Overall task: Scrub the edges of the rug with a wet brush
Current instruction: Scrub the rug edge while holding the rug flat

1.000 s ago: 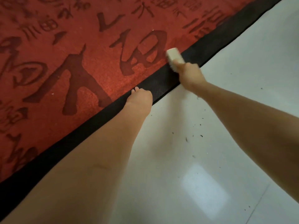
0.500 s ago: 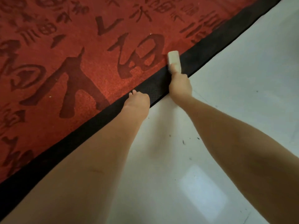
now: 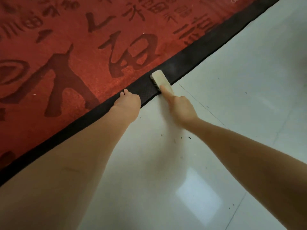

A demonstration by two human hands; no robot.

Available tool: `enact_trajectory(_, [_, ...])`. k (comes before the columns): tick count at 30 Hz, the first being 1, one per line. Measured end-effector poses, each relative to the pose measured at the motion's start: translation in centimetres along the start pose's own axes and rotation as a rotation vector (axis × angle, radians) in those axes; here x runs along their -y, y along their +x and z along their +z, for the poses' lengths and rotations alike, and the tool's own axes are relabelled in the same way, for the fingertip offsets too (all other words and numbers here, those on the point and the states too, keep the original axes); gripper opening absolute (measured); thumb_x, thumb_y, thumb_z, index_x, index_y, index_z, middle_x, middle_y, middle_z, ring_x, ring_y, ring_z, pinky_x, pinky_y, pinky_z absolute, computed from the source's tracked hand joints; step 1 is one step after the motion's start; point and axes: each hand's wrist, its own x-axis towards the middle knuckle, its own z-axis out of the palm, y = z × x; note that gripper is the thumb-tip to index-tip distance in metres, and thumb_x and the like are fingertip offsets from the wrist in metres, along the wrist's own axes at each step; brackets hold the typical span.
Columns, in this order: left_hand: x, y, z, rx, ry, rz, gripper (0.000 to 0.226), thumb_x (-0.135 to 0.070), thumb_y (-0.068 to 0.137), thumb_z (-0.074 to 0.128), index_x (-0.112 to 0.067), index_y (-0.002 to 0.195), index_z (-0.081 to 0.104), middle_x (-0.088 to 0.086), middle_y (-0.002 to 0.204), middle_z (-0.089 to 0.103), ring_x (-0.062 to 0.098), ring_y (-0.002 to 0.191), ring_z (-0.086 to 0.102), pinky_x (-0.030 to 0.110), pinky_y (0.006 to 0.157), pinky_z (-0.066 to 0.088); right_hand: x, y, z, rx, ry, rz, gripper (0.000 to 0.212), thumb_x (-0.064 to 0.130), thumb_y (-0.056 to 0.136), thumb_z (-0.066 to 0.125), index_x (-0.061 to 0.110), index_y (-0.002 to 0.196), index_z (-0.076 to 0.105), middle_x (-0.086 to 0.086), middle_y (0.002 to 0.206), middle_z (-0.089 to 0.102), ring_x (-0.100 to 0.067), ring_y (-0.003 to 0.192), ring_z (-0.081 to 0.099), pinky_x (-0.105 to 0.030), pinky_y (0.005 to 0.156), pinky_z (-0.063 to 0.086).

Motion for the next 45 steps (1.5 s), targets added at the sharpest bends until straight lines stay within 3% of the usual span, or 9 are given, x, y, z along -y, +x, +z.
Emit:
enact_trajectory(5, [-0.1,-1.0,0.5,-0.094,0.116,0.010,0.042,-0.006,0.102,0.041,0.006,0.141,0.031,0.021,0.148,0.034,0.032,0.139,0.032,0.034,0.110,0.029,2.5,1.7,-1.5,-0.101,0.264,0.245,0.055,0.017,0.096,0.028,0.037,0.147,0.030,-0.009,0.108,0.053,-0.034,0.104,0.057,-0.036,0.080,0.041])
enact_trajectory(10, [-0.1,-2.5,1.8,-0.110,0.109,-0.014,0.053,0.001,0.100,0.035,0.003,0.150,0.018,0.020,0.159,0.018,0.030,0.147,0.021,0.035,0.114,0.027,3.4,-3.9,2.0,0.062,0.080,-0.099,0.084,0.001,0.084,0.030,0.051,0.148,0.011,-0.005,0.085,0.053,-0.026,0.077,0.056,-0.031,0.069,0.040])
enact_trajectory(23, [1.1,-6.0,3.3,-0.122,-0.094,-0.020,0.049,0.003,0.098,0.038,-0.001,0.146,0.031,0.018,0.159,0.023,0.027,0.140,0.035,0.033,0.103,0.039,3.3,-2.3,0.4,0.116,-0.067,-0.030,0.044,0.021,0.098,0.038,0.028,0.142,0.041,-0.011,0.094,0.053,-0.031,0.085,0.057,-0.035,0.073,0.042])
enact_trajectory(26, [1.1,-6.6,3.2,-0.083,-0.146,-0.030,0.051,0.005,0.095,0.041,-0.002,0.145,0.034,0.018,0.160,0.020,0.028,0.136,0.040,0.035,0.102,0.042,5.1,-1.7,0.2,-0.013,-0.012,0.028,0.062,0.007,0.092,0.029,0.034,0.148,0.028,-0.013,0.096,0.050,-0.036,0.094,0.058,-0.036,0.075,0.041])
enact_trajectory(30, [1.4,-7.2,2.9,-0.070,-0.181,-0.043,0.042,0.003,0.096,0.040,-0.002,0.137,0.043,0.017,0.150,0.036,0.029,0.129,0.045,0.037,0.098,0.043,7.4,-7.1,3.2,0.186,-0.093,-0.241,0.074,0.002,0.090,0.033,0.040,0.152,0.016,-0.006,0.079,0.050,-0.031,0.079,0.058,-0.035,0.068,0.045])
enact_trajectory(33, [1.8,-7.5,2.7,-0.089,-0.178,-0.028,0.041,0.003,0.095,0.041,-0.001,0.136,0.044,0.016,0.150,0.037,0.029,0.129,0.046,0.035,0.098,0.041,3.7,-3.0,0.6,0.127,-0.119,-0.059,0.053,0.025,0.098,0.038,0.035,0.149,0.028,-0.011,0.100,0.056,-0.031,0.088,0.057,-0.035,0.075,0.043])
enact_trajectory(38, [1.5,-8.3,1.4,-0.041,-0.223,-0.050,0.028,0.003,0.094,0.047,0.001,0.121,0.053,0.019,0.129,0.053,0.032,0.117,0.055,0.036,0.091,0.046,5.6,-2.5,0.5,-0.005,-0.080,0.034,0.068,0.003,0.089,0.027,0.035,0.148,0.025,-0.012,0.094,0.048,-0.030,0.081,0.051,-0.035,0.070,0.036])
enact_trajectory(41, [1.5,-8.1,1.1,-0.058,-0.231,-0.054,0.025,0.000,0.095,0.047,0.000,0.118,0.056,0.017,0.127,0.056,0.032,0.116,0.057,0.035,0.090,0.047,5.0,-4.6,2.1,0.148,-0.056,-0.085,0.051,0.016,0.097,0.031,0.034,0.144,0.035,-0.011,0.093,0.051,-0.031,0.087,0.056,-0.036,0.076,0.041])
enact_trajectory(45, [1.7,-8.3,1.3,-0.055,-0.196,-0.042,0.024,0.002,0.093,0.048,0.000,0.116,0.056,0.017,0.124,0.056,0.031,0.113,0.058,0.034,0.087,0.047,1.2,0.7,-2.3,-0.042,-0.125,0.166,0.046,0.021,0.099,0.031,0.026,0.144,0.038,-0.016,0.103,0.054,-0.036,0.098,0.057,-0.036,0.076,0.039])
